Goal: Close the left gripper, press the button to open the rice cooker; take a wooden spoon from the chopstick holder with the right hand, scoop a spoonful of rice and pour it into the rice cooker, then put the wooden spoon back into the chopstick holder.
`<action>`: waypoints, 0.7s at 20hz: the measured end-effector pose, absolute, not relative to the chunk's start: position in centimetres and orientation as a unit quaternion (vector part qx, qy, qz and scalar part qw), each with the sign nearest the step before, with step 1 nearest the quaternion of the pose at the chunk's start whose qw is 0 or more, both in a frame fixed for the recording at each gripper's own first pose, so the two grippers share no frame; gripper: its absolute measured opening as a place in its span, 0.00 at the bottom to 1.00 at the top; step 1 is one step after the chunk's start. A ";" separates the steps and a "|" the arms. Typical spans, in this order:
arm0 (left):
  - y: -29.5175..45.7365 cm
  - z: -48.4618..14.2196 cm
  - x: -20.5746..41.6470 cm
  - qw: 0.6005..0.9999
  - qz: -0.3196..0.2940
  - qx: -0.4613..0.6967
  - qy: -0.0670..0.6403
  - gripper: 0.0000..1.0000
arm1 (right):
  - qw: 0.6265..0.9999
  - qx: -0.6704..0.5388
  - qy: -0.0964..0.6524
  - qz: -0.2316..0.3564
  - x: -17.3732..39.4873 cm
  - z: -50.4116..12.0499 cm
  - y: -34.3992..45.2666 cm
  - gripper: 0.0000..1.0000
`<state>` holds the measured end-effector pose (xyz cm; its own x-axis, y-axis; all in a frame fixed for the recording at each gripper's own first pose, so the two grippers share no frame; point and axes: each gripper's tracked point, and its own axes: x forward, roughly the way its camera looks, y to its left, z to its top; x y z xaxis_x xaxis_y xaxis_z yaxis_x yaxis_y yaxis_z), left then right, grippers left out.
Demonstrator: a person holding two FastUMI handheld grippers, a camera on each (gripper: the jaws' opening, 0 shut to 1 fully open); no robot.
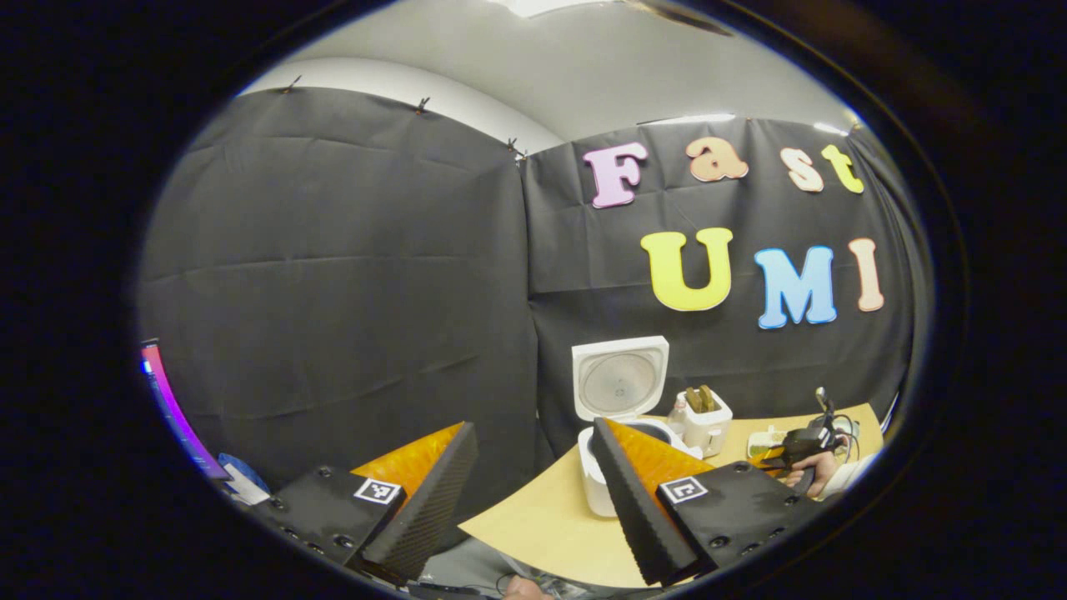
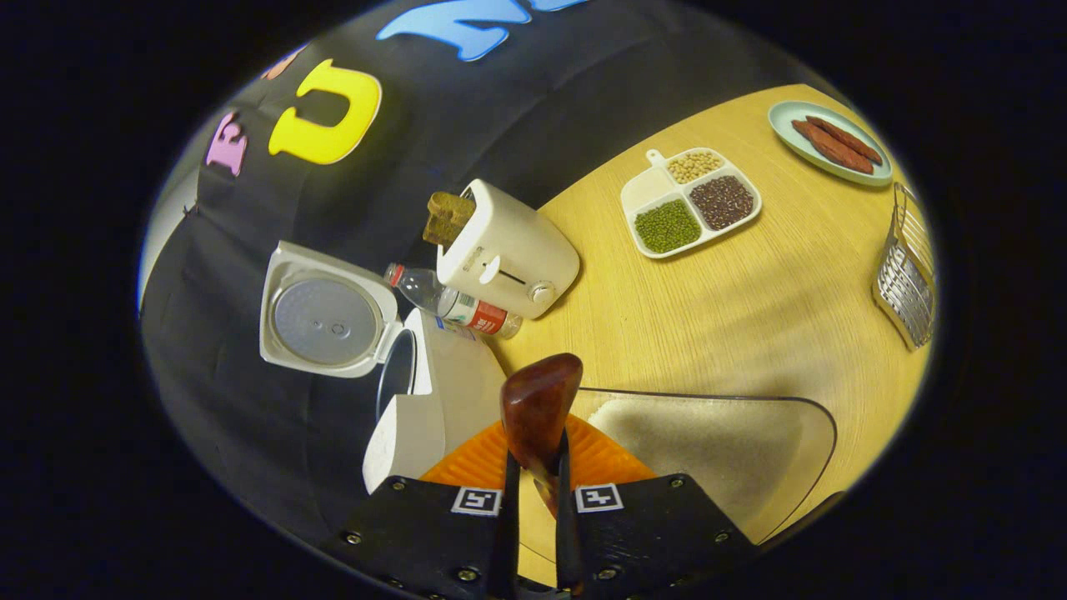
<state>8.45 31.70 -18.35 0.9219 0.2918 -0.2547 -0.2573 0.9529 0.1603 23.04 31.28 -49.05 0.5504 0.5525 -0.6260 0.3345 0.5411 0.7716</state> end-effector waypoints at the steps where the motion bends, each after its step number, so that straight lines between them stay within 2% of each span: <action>1: 31.5 -18.1 8.7 0.979 0.139 0.061 0.138 0.94 | 0.735 0.487 0.467 0.069 22.8 -49.1 30.7 0.18; 4: 30.8 -18.0 9.0 0.980 0.134 0.057 0.138 0.94 | 0.717 0.524 0.456 0.055 22.8 -48.8 29.1 0.18; 5: 30.6 -17.9 9.1 0.980 0.132 0.058 0.136 0.97 | 0.717 0.530 0.450 0.055 22.9 -48.5 28.5 0.18; 6: 30.5 -17.9 9.3 0.981 0.129 0.060 0.134 0.94 | 0.718 0.535 0.442 0.056 23.1 -47.9 27.8 0.18; 9: 30.0 -17.6 9.6 0.981 0.124 0.066 0.131 0.96 | 0.718 0.545 0.428 0.062 23.5 -46.0 26.7 0.18; 13: 30.1 -17.4 9.7 0.982 0.122 0.062 0.126 0.99 | 0.720 0.560 0.403 0.080 24.6 -41.4 25.9 0.18; 14: 30.2 -17.6 9.7 0.982 0.123 0.062 0.127 0.97 | 0.721 0.560 0.399 0.087 24.9 -40.2 26.0 0.18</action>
<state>9.70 30.16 -17.59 0.9376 0.2577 -0.2333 -0.2263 0.9619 0.1531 24.94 26.04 -40.17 0.6668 0.5721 -0.4776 0.3215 0.3573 0.8769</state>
